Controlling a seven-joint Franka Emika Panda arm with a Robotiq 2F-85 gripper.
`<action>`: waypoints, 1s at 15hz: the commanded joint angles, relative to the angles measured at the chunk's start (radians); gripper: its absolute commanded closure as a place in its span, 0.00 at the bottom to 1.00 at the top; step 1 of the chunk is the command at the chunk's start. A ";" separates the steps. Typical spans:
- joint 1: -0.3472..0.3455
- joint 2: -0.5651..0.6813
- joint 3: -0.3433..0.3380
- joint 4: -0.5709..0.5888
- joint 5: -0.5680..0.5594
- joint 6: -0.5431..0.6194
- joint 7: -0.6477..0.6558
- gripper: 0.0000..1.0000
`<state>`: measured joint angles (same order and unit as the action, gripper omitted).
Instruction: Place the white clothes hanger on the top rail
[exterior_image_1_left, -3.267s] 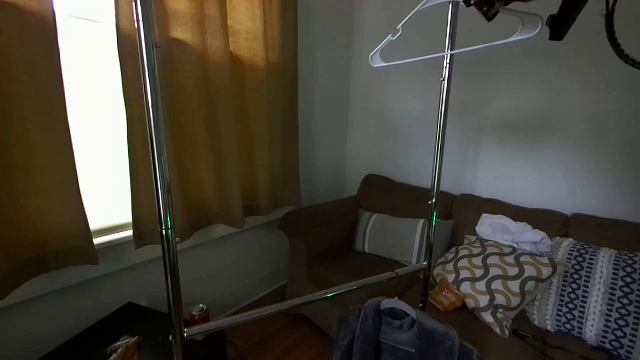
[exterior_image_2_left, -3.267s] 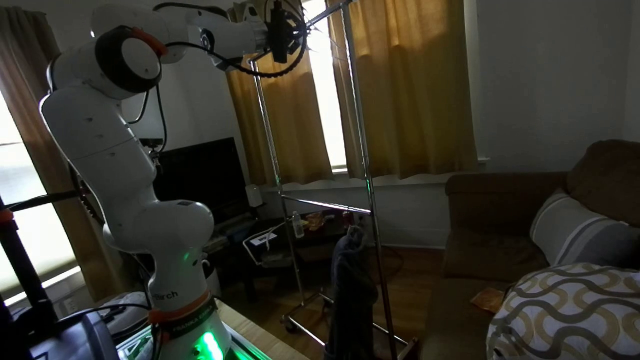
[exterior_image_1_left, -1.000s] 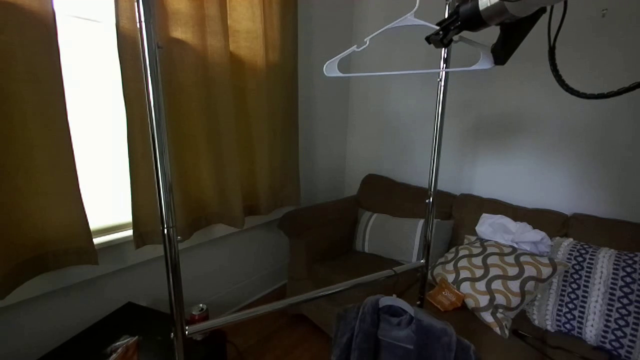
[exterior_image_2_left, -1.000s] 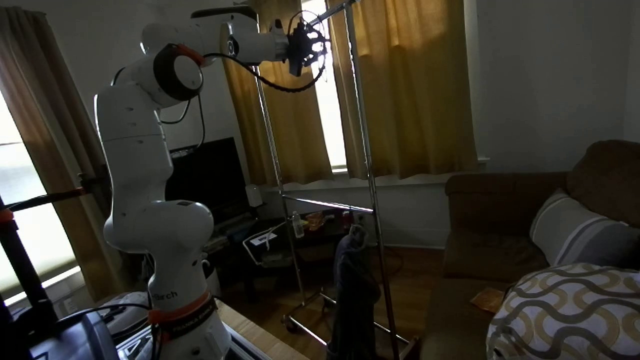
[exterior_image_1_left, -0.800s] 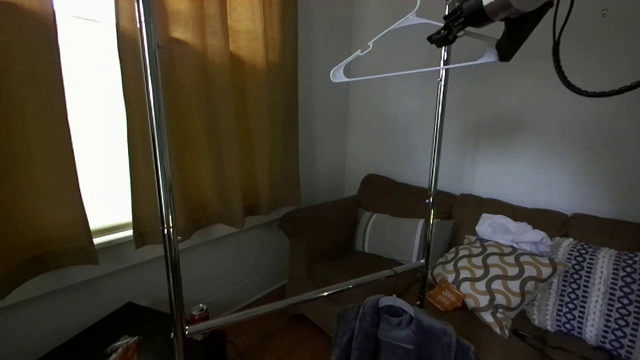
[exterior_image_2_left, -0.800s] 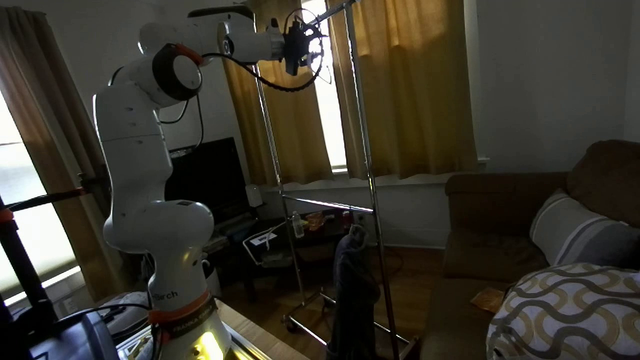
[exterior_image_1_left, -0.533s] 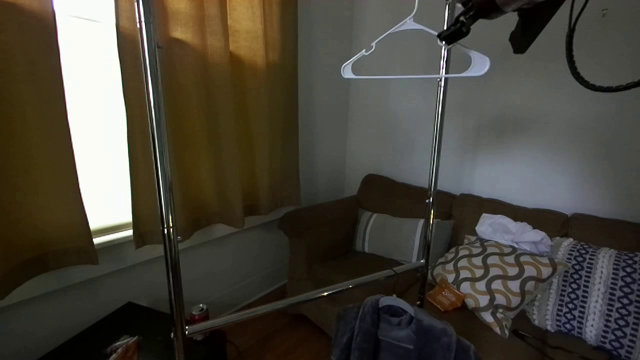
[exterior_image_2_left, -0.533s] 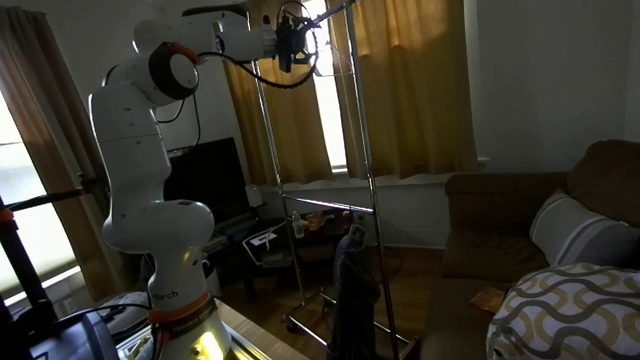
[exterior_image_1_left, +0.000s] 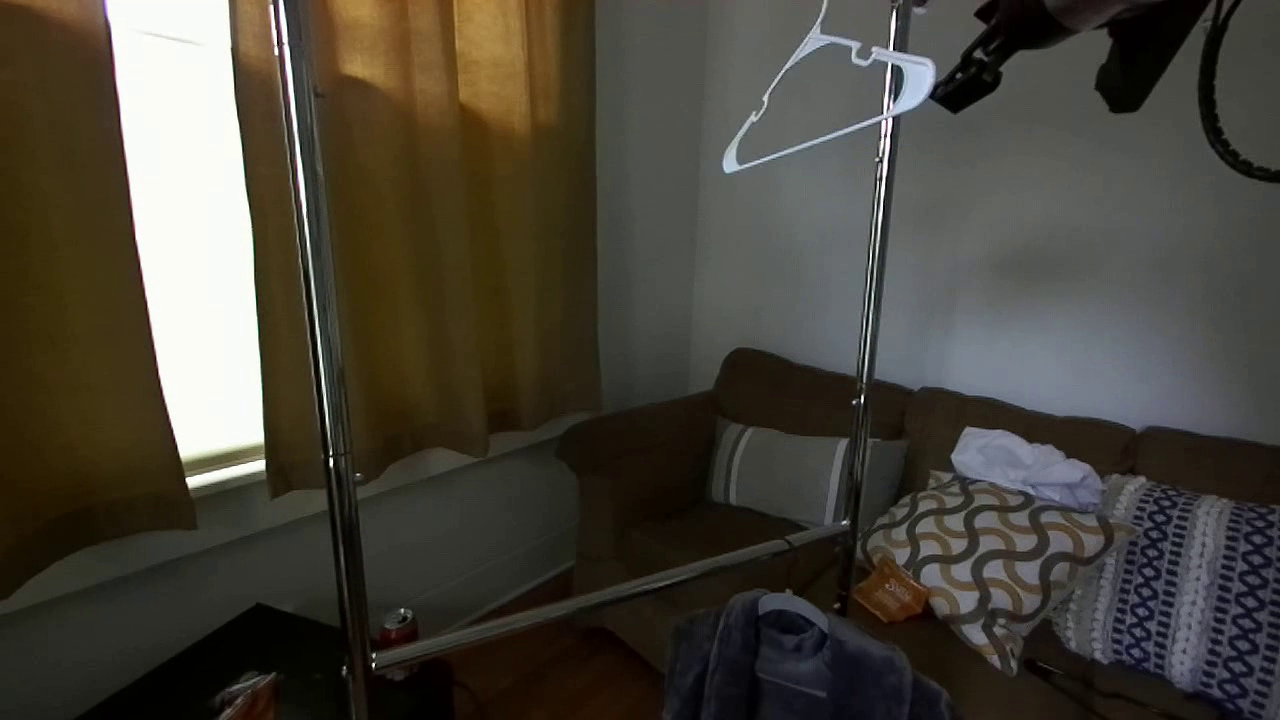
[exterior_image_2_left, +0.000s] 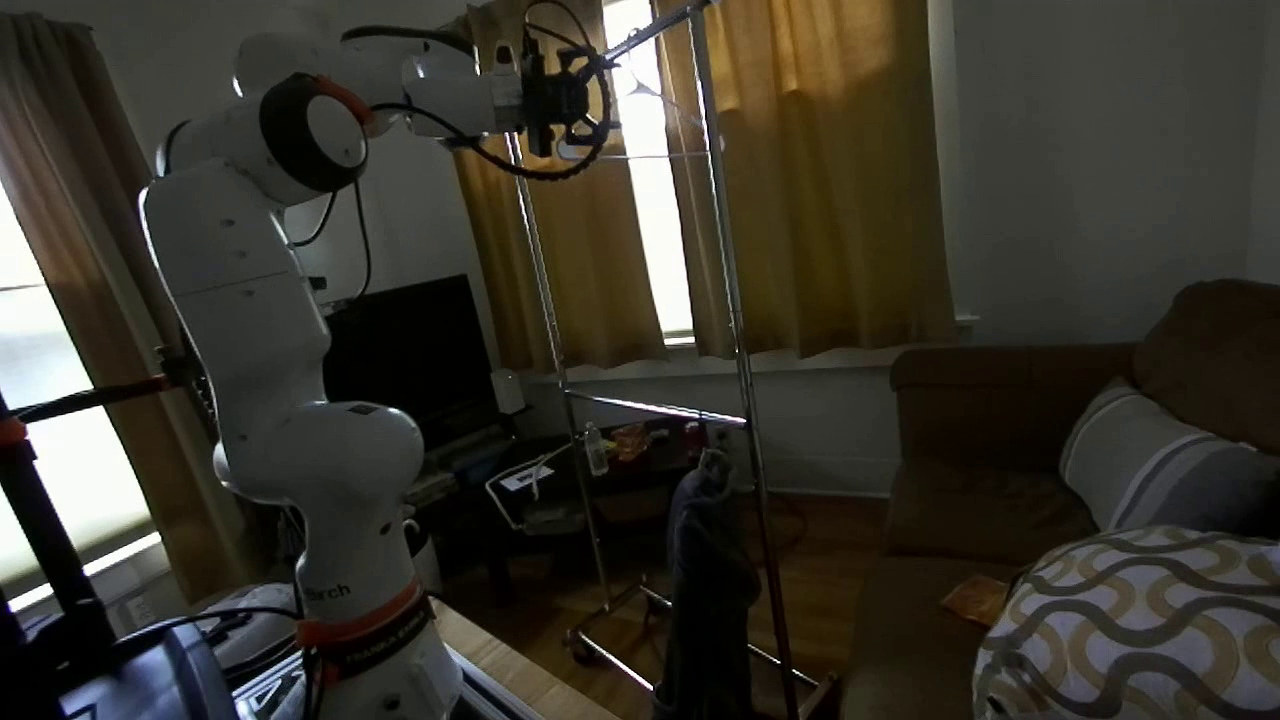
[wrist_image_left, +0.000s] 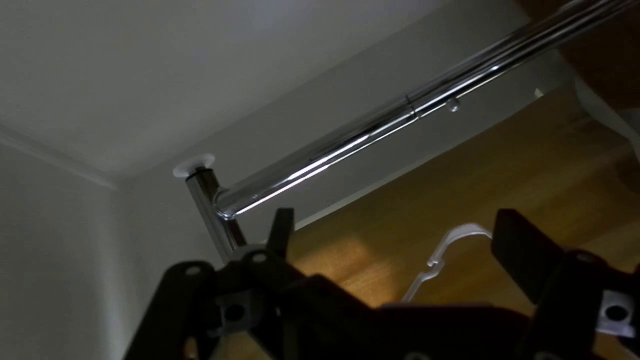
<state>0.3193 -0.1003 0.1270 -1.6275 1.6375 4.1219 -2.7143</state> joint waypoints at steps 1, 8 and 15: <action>-0.037 -0.099 0.052 -0.162 -0.017 0.023 -0.022 0.00; -0.050 -0.212 0.107 -0.426 -0.078 0.028 -0.013 0.00; -0.035 -0.349 0.103 -0.373 -0.070 -0.167 0.031 0.00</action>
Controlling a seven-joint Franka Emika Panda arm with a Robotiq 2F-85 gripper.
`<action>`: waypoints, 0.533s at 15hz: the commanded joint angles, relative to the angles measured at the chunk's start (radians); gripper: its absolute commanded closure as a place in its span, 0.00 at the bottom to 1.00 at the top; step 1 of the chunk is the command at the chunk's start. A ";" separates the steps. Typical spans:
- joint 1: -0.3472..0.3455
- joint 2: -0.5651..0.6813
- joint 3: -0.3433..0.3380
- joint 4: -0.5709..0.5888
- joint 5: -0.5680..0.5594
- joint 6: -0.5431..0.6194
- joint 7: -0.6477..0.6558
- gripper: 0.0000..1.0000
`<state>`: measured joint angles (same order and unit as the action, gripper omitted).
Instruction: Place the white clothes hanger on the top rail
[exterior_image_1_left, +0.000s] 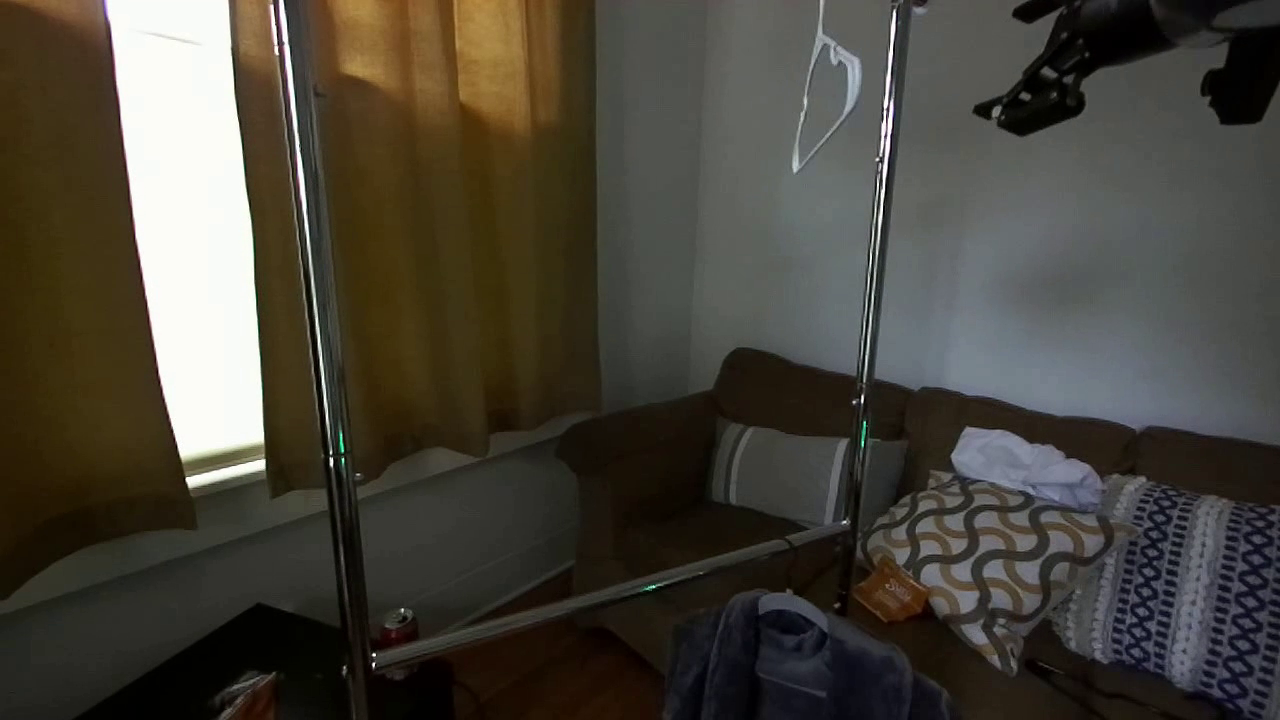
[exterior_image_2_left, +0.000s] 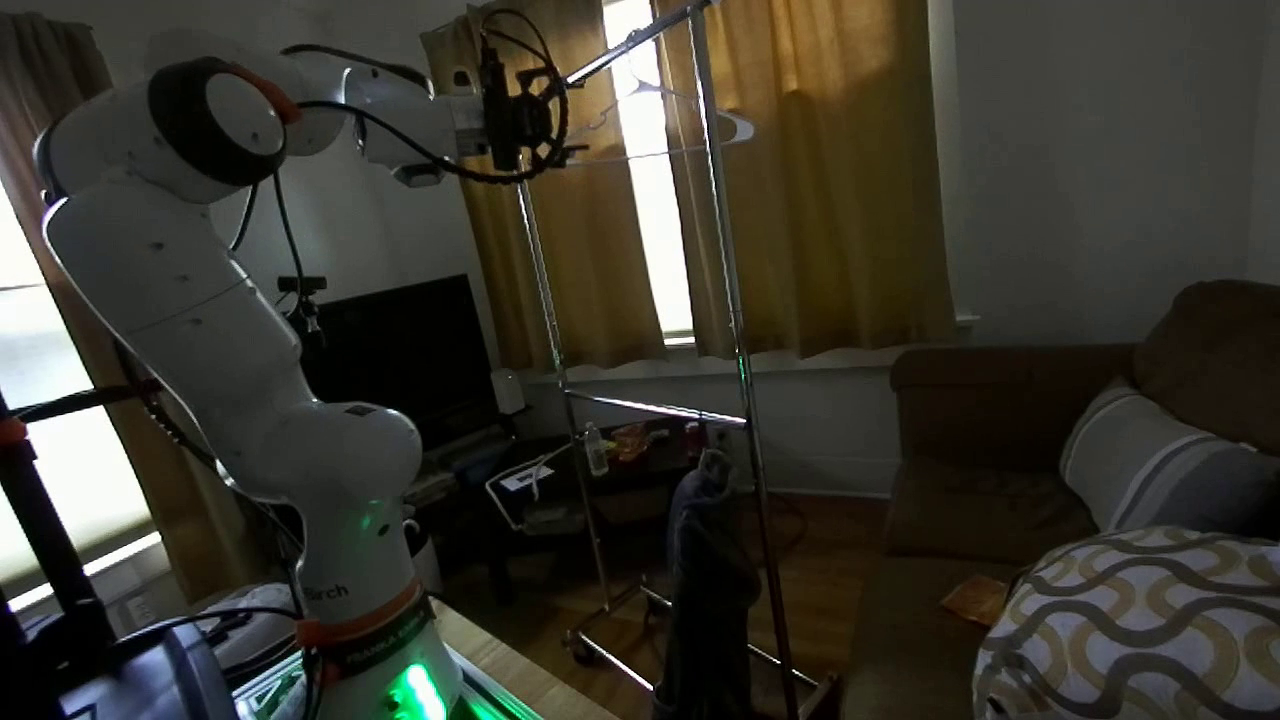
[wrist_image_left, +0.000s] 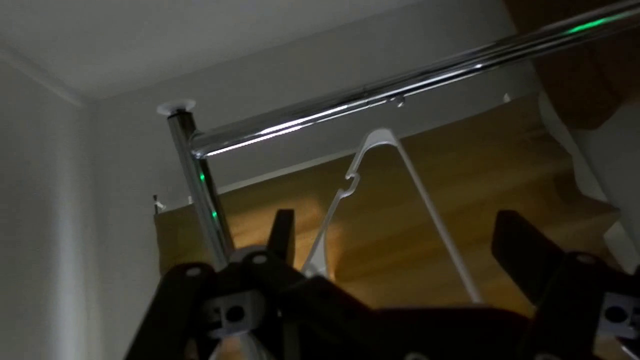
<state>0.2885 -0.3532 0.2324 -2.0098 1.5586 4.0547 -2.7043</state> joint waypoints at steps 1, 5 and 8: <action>-0.008 -0.114 -0.005 0.026 0.017 -0.121 0.048 0.00; 0.027 -0.175 -0.074 0.061 0.080 -0.239 0.126 0.00; 0.034 -0.198 -0.141 0.050 0.122 -0.356 0.207 0.00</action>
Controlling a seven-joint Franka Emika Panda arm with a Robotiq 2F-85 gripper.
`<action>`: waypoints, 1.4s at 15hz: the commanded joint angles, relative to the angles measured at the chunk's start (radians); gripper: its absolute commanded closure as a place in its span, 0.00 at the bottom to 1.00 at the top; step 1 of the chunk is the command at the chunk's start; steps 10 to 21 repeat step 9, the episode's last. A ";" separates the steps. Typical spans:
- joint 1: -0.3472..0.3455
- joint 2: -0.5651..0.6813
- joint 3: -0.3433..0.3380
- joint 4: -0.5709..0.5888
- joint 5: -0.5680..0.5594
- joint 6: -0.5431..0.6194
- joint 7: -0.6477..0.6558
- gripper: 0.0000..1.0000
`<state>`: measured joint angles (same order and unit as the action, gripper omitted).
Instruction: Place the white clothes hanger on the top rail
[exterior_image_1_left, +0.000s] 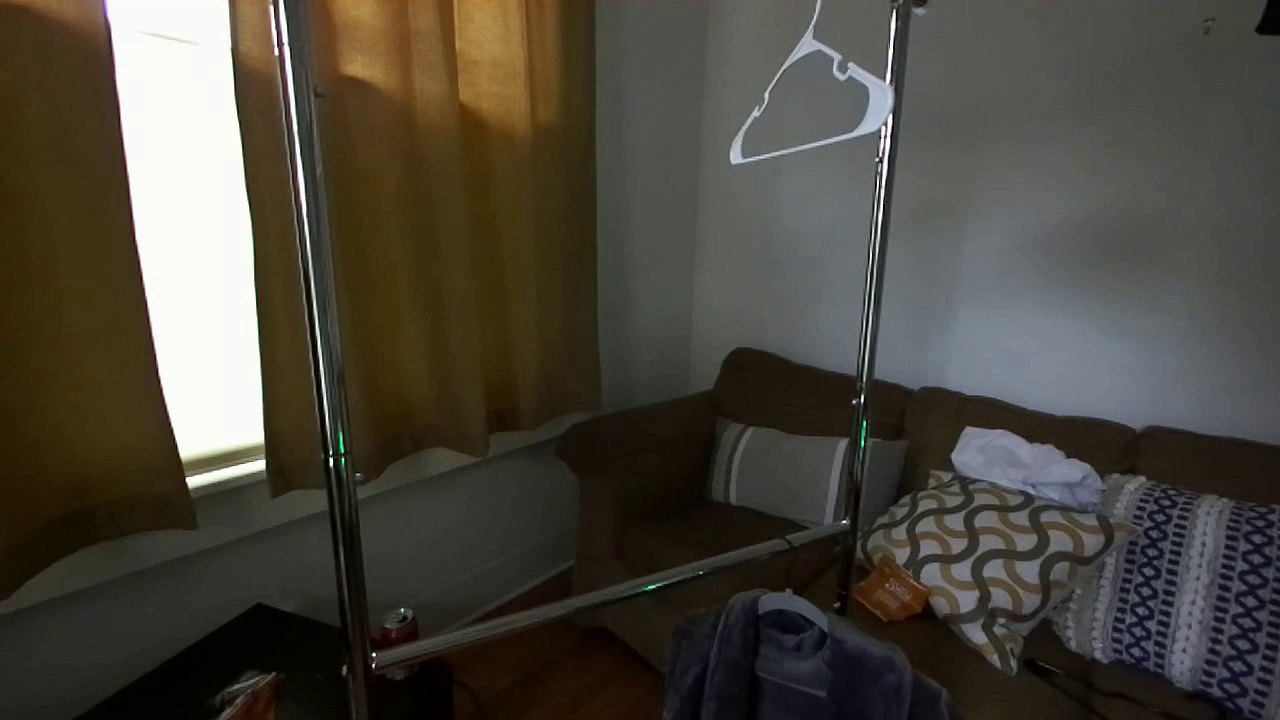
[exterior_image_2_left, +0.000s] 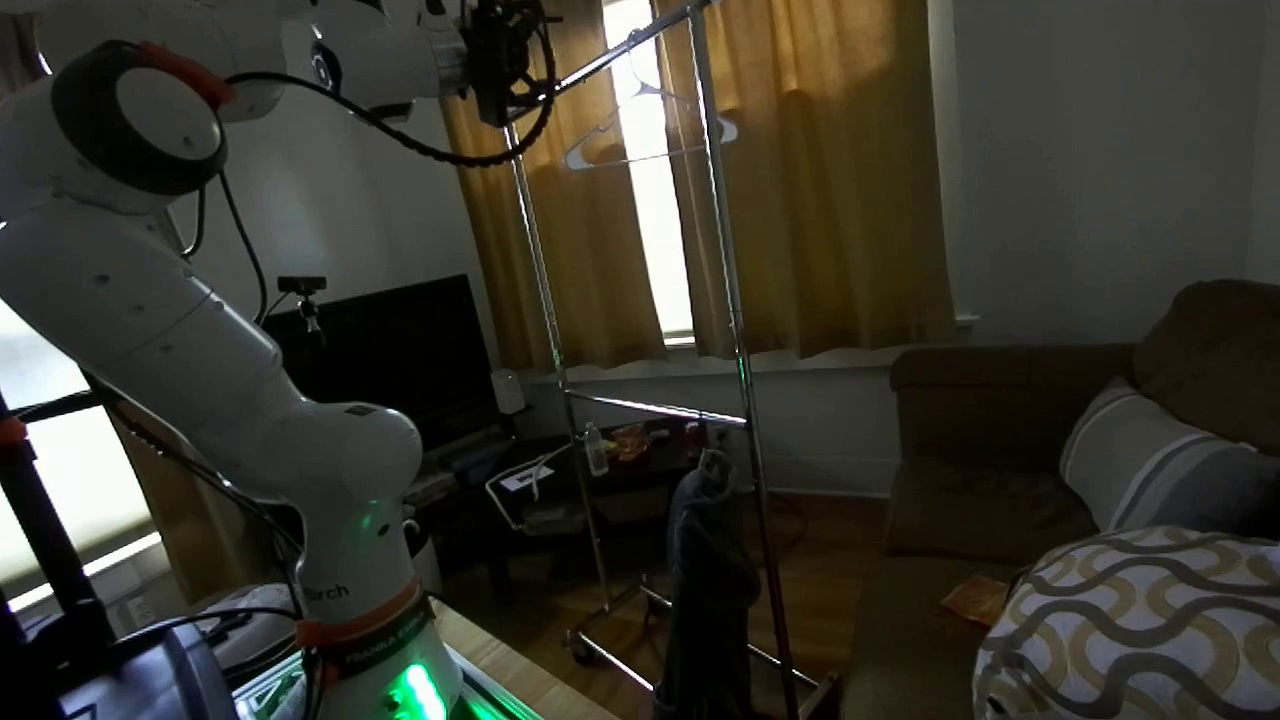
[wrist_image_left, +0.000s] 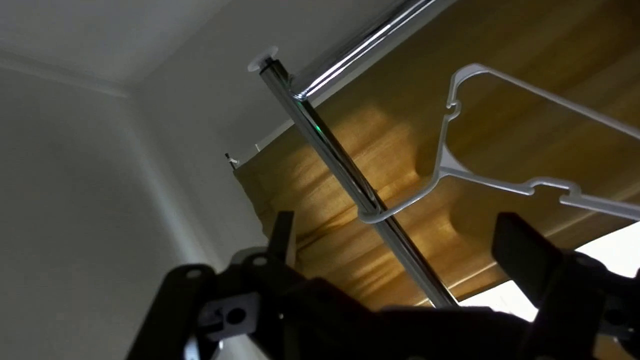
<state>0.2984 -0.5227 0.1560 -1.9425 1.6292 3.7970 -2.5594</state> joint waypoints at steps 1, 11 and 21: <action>0.024 -0.036 -0.086 -0.026 0.067 -0.138 0.089 0.00; 0.037 -0.008 -0.141 -0.005 0.144 -0.231 0.092 0.00; 0.037 -0.008 -0.141 -0.005 0.144 -0.231 0.092 0.00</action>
